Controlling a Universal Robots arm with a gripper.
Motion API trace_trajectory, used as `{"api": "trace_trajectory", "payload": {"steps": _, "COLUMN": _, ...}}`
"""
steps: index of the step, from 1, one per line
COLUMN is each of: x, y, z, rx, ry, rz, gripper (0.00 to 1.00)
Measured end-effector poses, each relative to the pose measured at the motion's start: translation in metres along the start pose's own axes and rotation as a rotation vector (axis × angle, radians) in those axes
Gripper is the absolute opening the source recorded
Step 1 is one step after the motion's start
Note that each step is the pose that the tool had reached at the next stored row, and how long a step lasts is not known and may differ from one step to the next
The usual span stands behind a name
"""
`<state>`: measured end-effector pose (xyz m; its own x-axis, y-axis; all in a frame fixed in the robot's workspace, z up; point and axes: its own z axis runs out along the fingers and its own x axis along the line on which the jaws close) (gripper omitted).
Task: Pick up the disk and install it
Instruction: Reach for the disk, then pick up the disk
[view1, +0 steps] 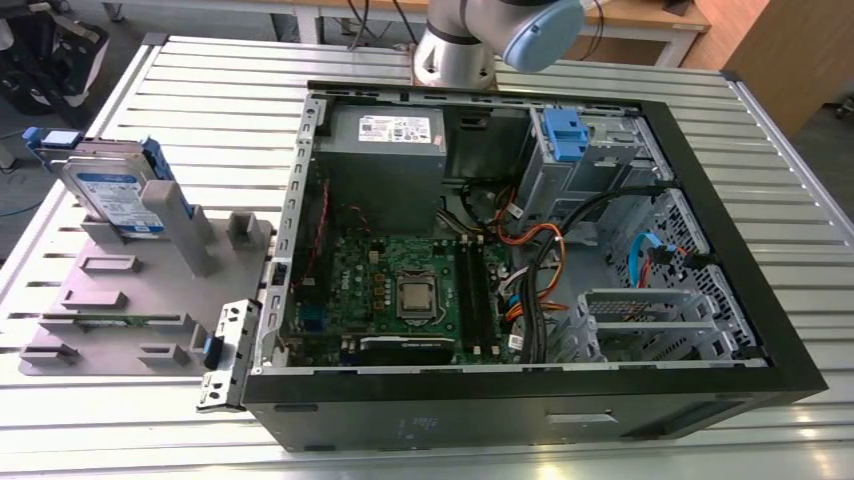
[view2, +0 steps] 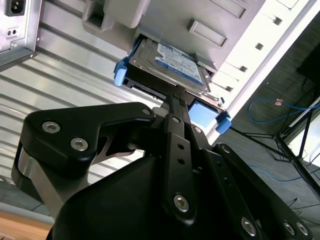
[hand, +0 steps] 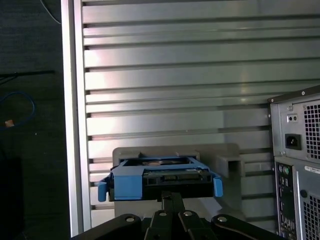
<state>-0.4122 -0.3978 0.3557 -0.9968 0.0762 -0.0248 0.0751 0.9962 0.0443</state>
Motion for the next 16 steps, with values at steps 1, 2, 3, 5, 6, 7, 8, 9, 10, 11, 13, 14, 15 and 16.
{"api": "trace_trajectory", "payload": {"steps": 1, "x": 0.0006, "y": -0.0001, "z": 0.0007, "rx": 0.0000, "ry": 0.0000, "rz": 0.000, "gripper": 0.11}}
{"api": "trace_trajectory", "payload": {"steps": 2, "x": 0.0013, "y": -0.0001, "z": 0.0011, "rx": 0.0000, "ry": -0.0001, "rz": 0.000, "gripper": 0.11}}
{"api": "trace_trajectory", "payload": {"steps": 3, "x": 0.0020, "y": -0.0002, "z": 0.0013, "rx": -0.0001, "ry": -0.0002, "rz": 0.000, "gripper": 0.11}}
{"api": "trace_trajectory", "payload": {"steps": 5, "x": 0.0038, "y": -0.0003, "z": 0.0018, "rx": -0.0001, "ry": -0.0001, "rz": 0.000, "gripper": 0.11}}
{"api": "trace_trajectory", "payload": {"steps": 6, "x": 0.0048, "y": -0.0004, "z": 0.0023, "rx": 0.0000, "ry": -0.0001, "rz": 0.000, "gripper": 0.11}}
{"api": "trace_trajectory", "payload": {"steps": 7, "x": 0.0056, "y": -0.0005, "z": 0.0031, "rx": -0.0001, "ry": -0.0002, "rz": 0.000, "gripper": 0.11}}
{"api": "trace_trajectory", "payload": {"steps": 8, "x": 0.0064, "y": -0.0006, "z": 0.0040, "rx": -0.0002, "ry": -0.0003, "rz": 0.000, "gripper": 0.11}}
{"api": "trace_trajectory", "payload": {"steps": 9, "x": 0.0069, "y": -0.0007, "z": 0.0051, "rx": -0.0002, "ry": -0.0003, "rz": 0.000, "gripper": 0.11}}
{"api": "trace_trajectory", "payload": {"steps": 10, "x": 0.0071, "y": -0.0008, "z": 0.0061, "rx": 0.0001, "ry": -0.0002, "rz": 0.000, "gripper": 0.11}}
{"api": "trace_trajectory", "payload": {"steps": 11, "x": 0.0072, "y": -0.0009, "z": 0.0069, "rx": 0.0004, "ry": -0.0001, "rz": 0.000, "gripper": 0.11}}
{"api": "trace_trajectory", "payload": {"steps": 13, "x": 0.0073, "y": -0.0008, "z": 0.0070, "rx": 0.0006, "ry": 0.0000, "rz": 0.000, "gripper": 0.11}}
{"api": "trace_trajectory", "payload": {"steps": 14, "x": 0.0073, "y": -0.0008, "z": 0.0070, "rx": 0.0006, "ry": 0.0001, "rz": 0.000, "gripper": 0.11}}
{"api": "trace_trajectory", "payload": {"steps": 15, "x": 0.0073, "y": -0.0009, "z": 0.0083, "rx": 0.0004, "ry": -0.0001, "rz": 0.000, "gripper": 0.11}}
{"api": "trace_trajectory", "payload": {"steps": 16, "x": 0.0073, "y": -0.0009, "z": 0.0095, "rx": 0.0005, "ry": -0.0001, "rz": 0.000, "gripper": 0.11}}
